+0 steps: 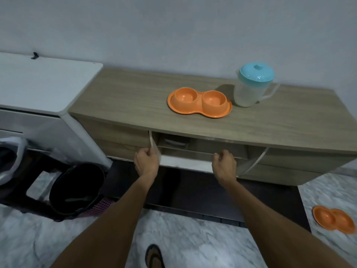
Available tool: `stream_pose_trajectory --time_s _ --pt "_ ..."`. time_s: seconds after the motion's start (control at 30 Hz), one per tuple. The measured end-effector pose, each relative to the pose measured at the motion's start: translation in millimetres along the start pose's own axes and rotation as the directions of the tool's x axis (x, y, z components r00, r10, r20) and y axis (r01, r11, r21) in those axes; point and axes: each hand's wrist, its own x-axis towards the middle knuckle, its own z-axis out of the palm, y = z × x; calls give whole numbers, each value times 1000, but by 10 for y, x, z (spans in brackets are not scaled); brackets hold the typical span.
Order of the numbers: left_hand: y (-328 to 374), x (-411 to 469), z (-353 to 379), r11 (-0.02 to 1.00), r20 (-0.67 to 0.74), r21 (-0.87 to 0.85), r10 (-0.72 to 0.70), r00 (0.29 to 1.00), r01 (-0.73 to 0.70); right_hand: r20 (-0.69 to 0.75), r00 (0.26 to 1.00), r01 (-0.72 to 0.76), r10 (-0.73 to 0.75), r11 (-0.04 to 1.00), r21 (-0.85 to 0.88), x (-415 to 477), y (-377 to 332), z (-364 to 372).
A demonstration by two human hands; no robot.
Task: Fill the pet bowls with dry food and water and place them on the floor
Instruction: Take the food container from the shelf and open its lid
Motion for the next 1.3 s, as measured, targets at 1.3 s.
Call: stream_pose_trajectory --time_s 1.3 --pt "-785 1225 1293 930 318 -367 146 937 -21 27 993 -113 113 881 459 885 2 1838"
